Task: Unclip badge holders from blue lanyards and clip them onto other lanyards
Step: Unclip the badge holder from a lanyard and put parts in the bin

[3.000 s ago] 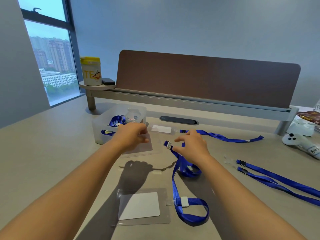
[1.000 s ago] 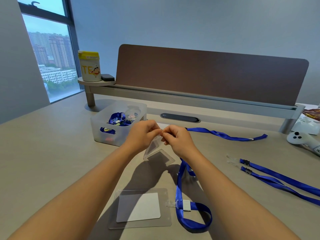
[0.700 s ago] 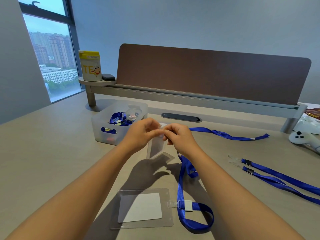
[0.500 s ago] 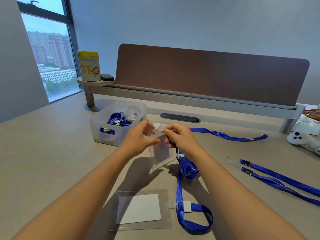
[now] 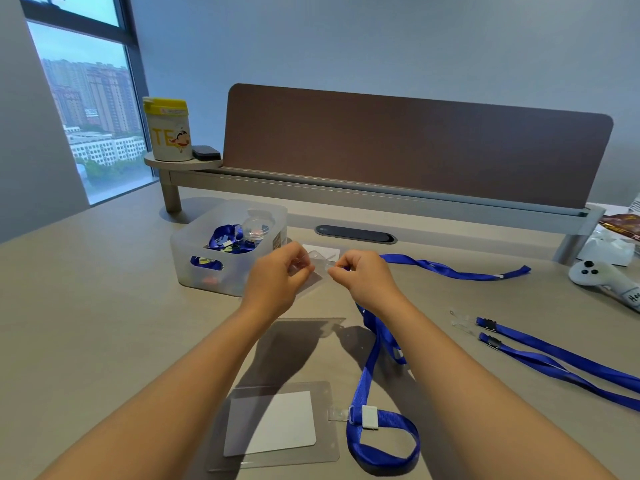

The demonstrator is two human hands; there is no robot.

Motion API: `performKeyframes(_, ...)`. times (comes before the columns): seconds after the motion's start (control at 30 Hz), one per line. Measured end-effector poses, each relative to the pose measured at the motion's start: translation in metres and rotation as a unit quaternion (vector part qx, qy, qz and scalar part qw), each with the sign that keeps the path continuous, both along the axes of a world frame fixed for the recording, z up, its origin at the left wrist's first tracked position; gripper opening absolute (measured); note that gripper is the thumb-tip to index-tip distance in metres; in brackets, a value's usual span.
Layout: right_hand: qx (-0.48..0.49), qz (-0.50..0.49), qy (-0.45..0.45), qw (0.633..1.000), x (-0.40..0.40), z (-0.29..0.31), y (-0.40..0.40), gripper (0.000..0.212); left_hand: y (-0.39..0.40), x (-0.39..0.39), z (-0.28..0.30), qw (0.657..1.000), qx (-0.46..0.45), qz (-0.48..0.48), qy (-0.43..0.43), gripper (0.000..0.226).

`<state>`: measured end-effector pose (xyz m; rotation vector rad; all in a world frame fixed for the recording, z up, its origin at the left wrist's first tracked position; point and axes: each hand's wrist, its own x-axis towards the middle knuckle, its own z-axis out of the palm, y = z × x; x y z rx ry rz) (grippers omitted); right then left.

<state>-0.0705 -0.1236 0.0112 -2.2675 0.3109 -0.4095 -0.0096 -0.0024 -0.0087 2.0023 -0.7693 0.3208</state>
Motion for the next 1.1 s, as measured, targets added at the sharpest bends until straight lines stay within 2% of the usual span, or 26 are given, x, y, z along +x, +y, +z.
performKeyframes(0.17, -0.031, -0.003, 0.024, 0.999, 0.001, 0.004, -0.006, 0.034, -0.006, -0.004, -0.002, 0.999, 0.01, 0.029, -0.036, 0.014)
performKeyframes(0.3, -0.079, 0.012, 0.047, 0.996, -0.003, 0.012, -0.01, 0.032, -0.013, -0.006, 0.0, 0.999, -0.003, 0.034, -0.028, 0.013)
performKeyframes(0.37, -0.102, 0.017, 0.054, 0.993, -0.005, 0.017, -0.012, 0.025, -0.016, -0.007, 0.001, 0.999, -0.01, 0.037, -0.024, 0.013)
performKeyframes(0.43, -0.071, 0.021, 0.05, 0.996, -0.006, 0.021, -0.016, 0.015, -0.019, -0.01, 0.005, 0.999, -0.022, 0.04, -0.022, 0.013)
performKeyframes(0.53, 0.028, 0.034, 0.038, 0.998, -0.01, 0.028, -0.021, 0.023, -0.018, -0.011, 0.019, 0.998, -0.036, 0.049, -0.032, 0.012)
performKeyframes(0.63, 0.058, 0.022, 0.01, 0.998, -0.014, 0.033, -0.019, 0.026, -0.016, -0.01, 0.035, 0.997, -0.027, 0.054, -0.045, 0.012)
performKeyframes(0.77, 0.09, 0.007, -0.053, 0.995, -0.011, 0.049, -0.011, 0.015, -0.01, -0.011, 0.046, 0.997, -0.016, 0.072, -0.031, 0.012)
performKeyframes(0.97, 0.208, 0.015, -0.094, 0.973, 0.004, 0.088, 0.004, 0.035, 0.007, -0.004, 0.061, 0.995, -0.039, 0.095, -0.004, 0.008)
performKeyframes(1.1, 0.206, 0.021, -0.111, 0.972, 0.011, 0.08, 0.007, 0.033, 0.017, -0.001, 0.061, 0.995, -0.039, 0.092, 0.002, 0.01)
